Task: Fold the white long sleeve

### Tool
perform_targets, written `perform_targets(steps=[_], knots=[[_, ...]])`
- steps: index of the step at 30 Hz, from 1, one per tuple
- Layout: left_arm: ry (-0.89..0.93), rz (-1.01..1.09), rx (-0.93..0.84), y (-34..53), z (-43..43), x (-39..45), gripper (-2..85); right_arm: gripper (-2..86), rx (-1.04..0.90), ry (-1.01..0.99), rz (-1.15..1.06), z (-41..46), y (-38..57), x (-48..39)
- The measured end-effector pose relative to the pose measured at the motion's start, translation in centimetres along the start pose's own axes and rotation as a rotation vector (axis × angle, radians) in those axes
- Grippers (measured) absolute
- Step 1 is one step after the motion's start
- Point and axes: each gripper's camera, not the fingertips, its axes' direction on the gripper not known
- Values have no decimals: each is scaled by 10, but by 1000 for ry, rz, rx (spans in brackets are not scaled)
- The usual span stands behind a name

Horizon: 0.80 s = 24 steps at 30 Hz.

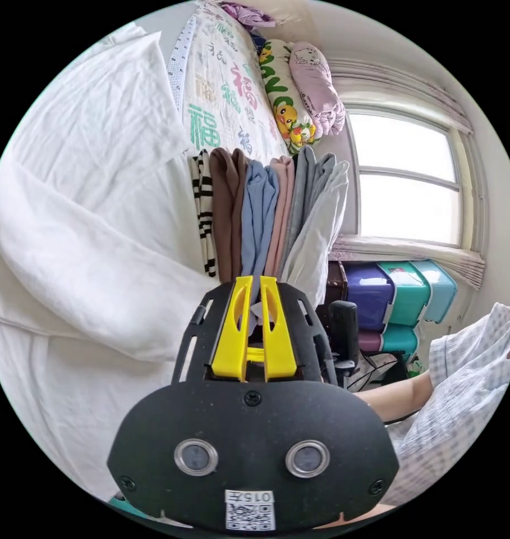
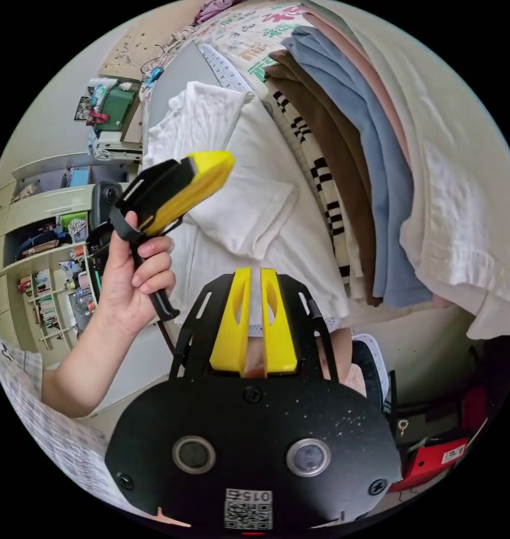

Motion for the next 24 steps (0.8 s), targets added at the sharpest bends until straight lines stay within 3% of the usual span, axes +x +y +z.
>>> perform_targets(steps=[3, 7, 13, 17, 24], knots=[[9, 33, 72, 2, -27, -1, 43, 65, 53, 64, -123, -41, 22, -17], [-139, -144, 151, 21, -64, -44, 55, 91, 121, 138, -297, -65, 7, -46], [-186, -416, 283, 47, -68, -112, 64, 92, -178, 221, -415, -15, -30, -64], [-239, -437, 379, 37, -87, -127, 62, 15, -180, 272, -436, -34, -10, -79], [-471, -374, 544, -23, -160, -148, 56, 1, -61, 381, -412, -76, 27, -91]])
